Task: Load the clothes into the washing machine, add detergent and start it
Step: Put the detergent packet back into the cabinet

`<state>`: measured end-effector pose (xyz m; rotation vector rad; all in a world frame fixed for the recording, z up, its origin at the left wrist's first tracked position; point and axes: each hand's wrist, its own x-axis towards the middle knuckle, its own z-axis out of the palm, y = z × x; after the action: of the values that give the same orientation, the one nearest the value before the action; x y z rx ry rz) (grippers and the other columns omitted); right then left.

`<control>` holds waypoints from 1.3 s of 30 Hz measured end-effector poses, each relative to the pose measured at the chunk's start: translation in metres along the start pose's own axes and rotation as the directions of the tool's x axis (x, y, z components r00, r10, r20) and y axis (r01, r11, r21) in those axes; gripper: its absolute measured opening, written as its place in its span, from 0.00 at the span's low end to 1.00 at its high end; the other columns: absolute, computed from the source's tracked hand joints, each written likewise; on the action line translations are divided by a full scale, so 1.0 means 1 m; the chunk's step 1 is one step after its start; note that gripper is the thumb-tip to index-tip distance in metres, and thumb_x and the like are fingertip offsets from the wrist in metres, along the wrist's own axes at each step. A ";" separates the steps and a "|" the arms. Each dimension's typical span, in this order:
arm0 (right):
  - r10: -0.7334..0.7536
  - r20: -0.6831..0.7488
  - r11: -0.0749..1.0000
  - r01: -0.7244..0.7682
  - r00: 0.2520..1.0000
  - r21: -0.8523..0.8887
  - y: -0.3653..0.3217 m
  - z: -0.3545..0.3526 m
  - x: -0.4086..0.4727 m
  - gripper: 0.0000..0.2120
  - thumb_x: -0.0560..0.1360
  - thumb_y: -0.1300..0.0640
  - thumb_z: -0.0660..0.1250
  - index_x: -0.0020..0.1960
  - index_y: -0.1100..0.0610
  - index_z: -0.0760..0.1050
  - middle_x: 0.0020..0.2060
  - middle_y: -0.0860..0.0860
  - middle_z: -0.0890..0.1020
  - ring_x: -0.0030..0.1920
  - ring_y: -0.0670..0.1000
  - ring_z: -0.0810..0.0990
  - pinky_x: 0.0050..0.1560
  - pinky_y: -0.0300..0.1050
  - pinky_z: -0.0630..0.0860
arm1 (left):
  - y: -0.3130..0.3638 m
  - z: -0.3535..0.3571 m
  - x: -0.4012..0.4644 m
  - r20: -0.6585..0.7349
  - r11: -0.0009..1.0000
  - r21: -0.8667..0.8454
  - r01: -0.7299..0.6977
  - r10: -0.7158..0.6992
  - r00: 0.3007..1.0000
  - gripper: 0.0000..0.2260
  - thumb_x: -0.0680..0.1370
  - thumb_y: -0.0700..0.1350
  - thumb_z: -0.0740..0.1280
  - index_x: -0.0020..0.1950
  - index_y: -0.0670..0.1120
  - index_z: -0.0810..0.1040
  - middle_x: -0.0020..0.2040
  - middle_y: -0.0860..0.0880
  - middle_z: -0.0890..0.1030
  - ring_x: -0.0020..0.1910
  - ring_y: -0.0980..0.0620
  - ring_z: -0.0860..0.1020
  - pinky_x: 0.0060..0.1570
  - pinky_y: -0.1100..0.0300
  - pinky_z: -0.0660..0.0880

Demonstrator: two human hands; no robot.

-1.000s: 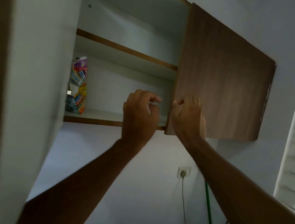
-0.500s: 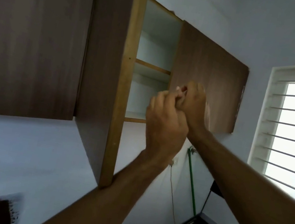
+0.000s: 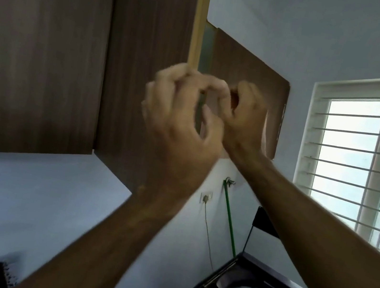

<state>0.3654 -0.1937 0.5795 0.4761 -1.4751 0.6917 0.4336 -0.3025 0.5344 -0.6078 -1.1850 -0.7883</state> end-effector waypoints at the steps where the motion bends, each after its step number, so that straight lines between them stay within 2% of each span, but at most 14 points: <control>1: 0.030 -0.021 0.999 -0.030 0.999 0.036 -0.007 0.001 -0.001 0.14 0.81 0.49 0.59 0.41 0.56 0.71 0.35 0.49 0.72 0.35 0.42 0.68 0.37 0.32 0.66 | -0.016 -0.001 -0.001 -0.029 0.997 -0.025 0.067 -0.068 0.997 0.14 0.75 0.40 0.67 0.61 0.45 0.78 0.61 0.49 0.71 0.61 0.53 0.70 0.57 0.51 0.74; 3: 0.060 -0.024 0.988 -0.056 0.998 0.145 -0.022 0.002 -0.001 0.16 0.83 0.51 0.59 0.40 0.58 0.71 0.32 0.49 0.72 0.32 0.42 0.68 0.35 0.32 0.66 | -0.035 -0.001 -0.002 -0.026 0.969 -0.119 0.216 -0.221 0.975 0.16 0.79 0.44 0.64 0.67 0.45 0.74 0.65 0.51 0.70 0.64 0.54 0.70 0.61 0.50 0.73; 5: 0.067 -0.034 0.977 -0.059 0.997 0.206 -0.039 0.003 -0.001 0.18 0.83 0.51 0.59 0.39 0.60 0.72 0.31 0.52 0.75 0.31 0.46 0.71 0.32 0.33 0.67 | -0.044 0.001 -0.003 0.016 0.940 -0.199 0.278 -0.280 0.960 0.17 0.82 0.47 0.58 0.70 0.46 0.73 0.65 0.54 0.70 0.65 0.54 0.70 0.65 0.54 0.70; 8: 0.059 -0.037 0.967 -0.048 0.998 0.248 -0.053 0.003 0.005 0.17 0.82 0.51 0.60 0.39 0.60 0.73 0.30 0.49 0.75 0.30 0.46 0.75 0.32 0.31 0.69 | -0.050 0.011 -0.005 -0.011 0.940 -0.233 0.249 -0.259 0.966 0.17 0.84 0.45 0.55 0.70 0.45 0.74 0.64 0.53 0.72 0.63 0.55 0.71 0.63 0.58 0.71; 11: 0.040 -0.029 0.979 -0.033 0.999 0.202 -0.054 0.004 0.005 0.14 0.82 0.52 0.62 0.43 0.60 0.75 0.30 0.43 0.74 0.30 0.41 0.75 0.31 0.29 0.68 | -0.055 0.023 -0.013 0.018 0.963 -0.190 0.191 -0.191 0.981 0.18 0.83 0.45 0.55 0.71 0.44 0.73 0.61 0.49 0.77 0.60 0.54 0.72 0.59 0.51 0.73; 13: 0.081 -0.048 0.980 -0.071 0.996 0.184 -0.047 0.006 0.002 0.11 0.82 0.54 0.62 0.46 0.60 0.75 0.31 0.42 0.75 0.32 0.38 0.76 0.32 0.28 0.69 | -0.060 0.032 -0.019 0.067 0.982 -0.143 0.123 -0.115 0.991 0.18 0.83 0.44 0.56 0.72 0.44 0.72 0.63 0.48 0.78 0.61 0.55 0.71 0.59 0.48 0.72; 16: 0.136 -0.083 0.985 -0.125 0.987 0.118 -0.025 0.011 -0.005 0.11 0.83 0.55 0.59 0.51 0.61 0.76 0.32 0.42 0.75 0.34 0.36 0.76 0.32 0.29 0.70 | -0.071 0.046 -0.023 0.182 0.987 -0.147 0.068 -0.041 0.982 0.19 0.83 0.46 0.55 0.73 0.46 0.70 0.67 0.50 0.76 0.63 0.55 0.71 0.61 0.48 0.71; 19: 0.186 -0.111 0.982 -0.179 0.976 0.067 0.006 0.015 -0.012 0.13 0.84 0.55 0.58 0.55 0.62 0.76 0.34 0.40 0.75 0.36 0.33 0.76 0.34 0.28 0.71 | -0.079 0.064 -0.024 0.325 0.985 -0.150 0.086 -0.033 0.945 0.21 0.82 0.49 0.54 0.74 0.48 0.70 0.69 0.52 0.75 0.65 0.52 0.72 0.62 0.48 0.69; 22: 0.232 -0.103 0.973 -0.228 0.967 0.042 0.038 0.018 -0.011 0.13 0.84 0.55 0.56 0.53 0.60 0.76 0.36 0.39 0.75 0.38 0.32 0.77 0.37 0.27 0.72 | -0.085 0.087 -0.027 0.422 0.993 -0.093 0.070 -0.024 0.906 0.21 0.82 0.49 0.56 0.76 0.51 0.67 0.71 0.52 0.72 0.66 0.53 0.70 0.64 0.49 0.68; 27: 0.244 -0.072 0.969 -0.245 0.967 -0.007 0.092 0.027 -0.005 0.12 0.85 0.55 0.55 0.46 0.54 0.73 0.35 0.40 0.75 0.37 0.34 0.76 0.36 0.28 0.70 | -0.105 0.127 -0.035 0.488 0.999 -0.025 -0.024 0.033 0.872 0.24 0.80 0.46 0.60 0.77 0.51 0.66 0.74 0.52 0.70 0.67 0.52 0.69 0.66 0.50 0.64; 32: 0.248 -0.008 0.969 -0.248 0.969 -0.008 0.150 0.042 -0.002 0.14 0.85 0.54 0.54 0.47 0.57 0.74 0.35 0.44 0.76 0.34 0.39 0.75 0.35 0.33 0.71 | -0.129 0.172 -0.049 0.529 0.998 0.043 -0.035 0.007 0.849 0.28 0.78 0.46 0.64 0.77 0.53 0.63 0.76 0.54 0.66 0.70 0.52 0.66 0.69 0.49 0.58; 36: 0.331 0.056 0.938 -0.335 0.942 0.083 0.195 0.061 0.002 0.15 0.85 0.53 0.53 0.46 0.55 0.74 0.35 0.45 0.78 0.34 0.39 0.76 0.34 0.33 0.74 | -0.149 0.210 -0.060 0.556 0.998 0.070 0.005 -0.043 0.830 0.30 0.77 0.46 0.66 0.78 0.54 0.62 0.77 0.55 0.65 0.71 0.53 0.64 0.66 0.51 0.59; 39: 0.384 0.096 0.902 -0.395 0.918 0.176 0.225 0.078 0.005 0.15 0.85 0.53 0.54 0.45 0.56 0.74 0.34 0.46 0.78 0.33 0.41 0.76 0.33 0.34 0.74 | -0.170 0.231 -0.065 0.599 0.996 0.089 -0.023 -0.035 0.800 0.31 0.77 0.45 0.67 0.78 0.54 0.61 0.77 0.55 0.63 0.72 0.53 0.62 0.66 0.53 0.58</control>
<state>0.1551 -0.0834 0.5618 0.3501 -1.5853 1.1552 0.1535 -0.2111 0.5382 -0.8109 -1.7990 -0.5471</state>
